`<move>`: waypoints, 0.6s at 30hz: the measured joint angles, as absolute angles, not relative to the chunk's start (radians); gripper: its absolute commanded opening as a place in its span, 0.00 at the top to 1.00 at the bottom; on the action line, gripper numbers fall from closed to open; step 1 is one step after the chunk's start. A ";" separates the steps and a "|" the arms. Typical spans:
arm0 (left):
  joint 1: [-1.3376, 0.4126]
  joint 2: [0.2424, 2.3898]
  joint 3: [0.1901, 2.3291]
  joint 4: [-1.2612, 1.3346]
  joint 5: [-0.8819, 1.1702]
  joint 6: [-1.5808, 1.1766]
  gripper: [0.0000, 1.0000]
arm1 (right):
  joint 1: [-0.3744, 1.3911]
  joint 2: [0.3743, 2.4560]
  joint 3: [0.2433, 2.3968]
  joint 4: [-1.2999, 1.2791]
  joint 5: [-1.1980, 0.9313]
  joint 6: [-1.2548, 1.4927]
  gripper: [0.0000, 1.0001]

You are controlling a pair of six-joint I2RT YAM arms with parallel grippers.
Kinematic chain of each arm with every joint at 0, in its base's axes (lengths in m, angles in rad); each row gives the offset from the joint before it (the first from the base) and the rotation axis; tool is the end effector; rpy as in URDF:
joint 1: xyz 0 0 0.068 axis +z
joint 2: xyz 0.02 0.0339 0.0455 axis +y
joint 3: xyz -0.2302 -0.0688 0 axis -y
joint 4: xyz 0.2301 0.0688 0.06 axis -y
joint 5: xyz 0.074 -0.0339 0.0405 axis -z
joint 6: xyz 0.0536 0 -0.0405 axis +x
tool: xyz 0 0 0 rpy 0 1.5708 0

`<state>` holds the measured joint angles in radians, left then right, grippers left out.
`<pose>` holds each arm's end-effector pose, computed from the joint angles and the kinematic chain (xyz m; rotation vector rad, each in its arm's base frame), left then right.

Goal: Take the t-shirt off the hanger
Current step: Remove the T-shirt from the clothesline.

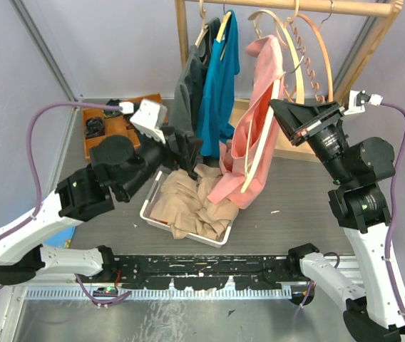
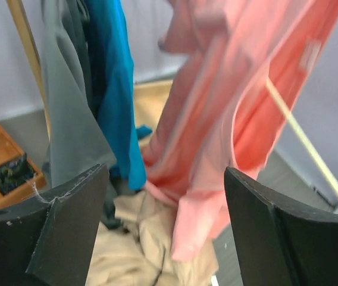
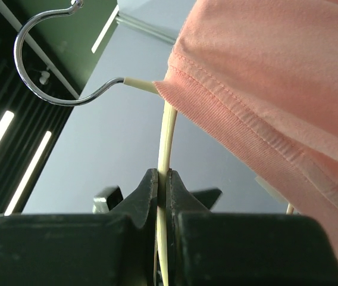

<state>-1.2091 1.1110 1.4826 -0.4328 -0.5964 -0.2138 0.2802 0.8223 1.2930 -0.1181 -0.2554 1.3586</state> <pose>0.1090 -0.2031 0.4520 0.3553 1.6174 -0.6066 0.1494 0.0571 0.4835 0.4874 1.3062 1.5565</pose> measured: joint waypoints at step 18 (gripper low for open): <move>-1.126 1.484 1.776 -0.340 -0.297 -0.103 0.01 | 0.280 0.809 1.303 -0.282 -0.409 1.319 0.99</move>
